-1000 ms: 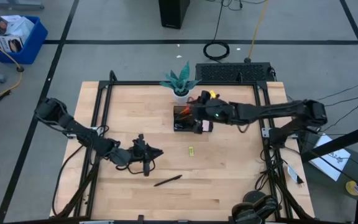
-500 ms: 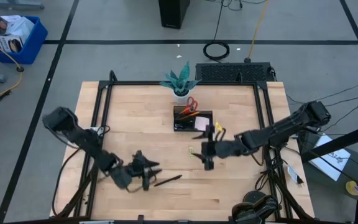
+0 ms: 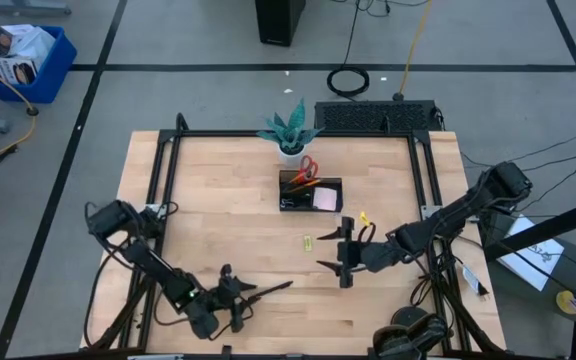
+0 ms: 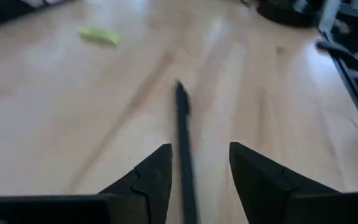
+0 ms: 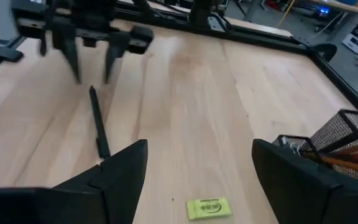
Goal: Pick and place office supplies into organizer
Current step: Put the black pen into the black desk organizer, then put the green eraser into the mesh black desk organizer
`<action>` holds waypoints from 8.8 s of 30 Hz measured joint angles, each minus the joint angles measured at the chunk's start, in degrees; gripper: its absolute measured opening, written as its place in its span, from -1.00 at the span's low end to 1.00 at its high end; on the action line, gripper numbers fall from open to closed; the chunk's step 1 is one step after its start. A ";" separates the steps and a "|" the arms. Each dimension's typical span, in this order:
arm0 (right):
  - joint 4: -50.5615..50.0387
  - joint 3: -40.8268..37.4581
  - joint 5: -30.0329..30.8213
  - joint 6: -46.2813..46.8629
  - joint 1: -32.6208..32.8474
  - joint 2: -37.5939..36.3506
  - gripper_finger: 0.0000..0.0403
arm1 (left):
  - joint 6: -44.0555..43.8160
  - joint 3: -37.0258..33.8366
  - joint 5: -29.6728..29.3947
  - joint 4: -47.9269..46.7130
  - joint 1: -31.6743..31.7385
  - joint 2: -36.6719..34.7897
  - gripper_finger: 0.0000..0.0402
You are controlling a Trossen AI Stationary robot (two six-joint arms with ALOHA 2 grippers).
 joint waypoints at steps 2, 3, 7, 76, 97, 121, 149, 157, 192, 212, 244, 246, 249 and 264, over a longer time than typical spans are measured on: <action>1.92 -0.78 -0.02 -0.26 -0.04 0.03 0.38 | -0.64 0.83 1.47 -0.08 -0.38 1.67 -0.21; 3.03 -0.93 0.00 -0.48 -0.08 0.01 0.38 | -0.92 1.22 1.40 -0.19 -0.44 2.67 -0.22; 5.15 -1.18 -0.13 -1.48 -0.09 0.01 0.38 | -1.39 2.64 1.36 -0.52 0.75 6.62 -0.24; 49.84 -25.25 -7.90 14.16 -0.16 0.03 0.31 | 14.89 2.79 -8.50 19.77 6.83 3.33 -0.83; 50.13 -23.69 -10.92 18.94 -3.67 0.03 0.31 | 22.81 2.85 6.79 37.64 20.89 3.27 -0.81; 46.56 -20.81 -17.16 20.92 -10.01 0.05 0.29 | 24.20 2.89 15.44 41.72 26.15 3.22 -0.88; 48.36 -20.74 -18.64 18.61 -10.71 0.01 -0.83 | 24.22 2.83 16.77 44.66 26.22 2.21 -0.68; 50.73 -20.74 -18.26 16.64 -10.74 0.05 -0.98 | 24.16 2.85 17.03 44.47 26.41 2.20 -0.67; 40.50 -14.52 -6.66 4.79 -10.82 0.05 -0.98 | 13.60 -13.80 7.73 19.38 24.69 -26.91 -0.09; 0.88 12.57 3.26 -7.47 -26.90 2.47 -0.98 | 12.84 -18.13 7.37 18.53 24.01 -31.60 -0.02; -1.62 17.99 -10.55 -7.78 -33.86 19.77 -0.44 | 12.20 -18.15 8.18 17.61 24.03 -31.57 -0.03; -0.57 17.99 -10.60 -9.94 -33.36 19.61 -0.31 | 12.20 -18.15 8.33 17.55 24.03 -31.57 -0.02; -0.92 17.97 -10.54 -13.39 -32.03 18.27 -0.15 | 12.20 -18.15 8.56 17.36 24.03 -31.57 -0.03; -11.96 17.95 4.86 2.86 -4.55 11.93 -0.06 | 12.56 -18.15 9.91 13.88 23.62 -31.57 -0.03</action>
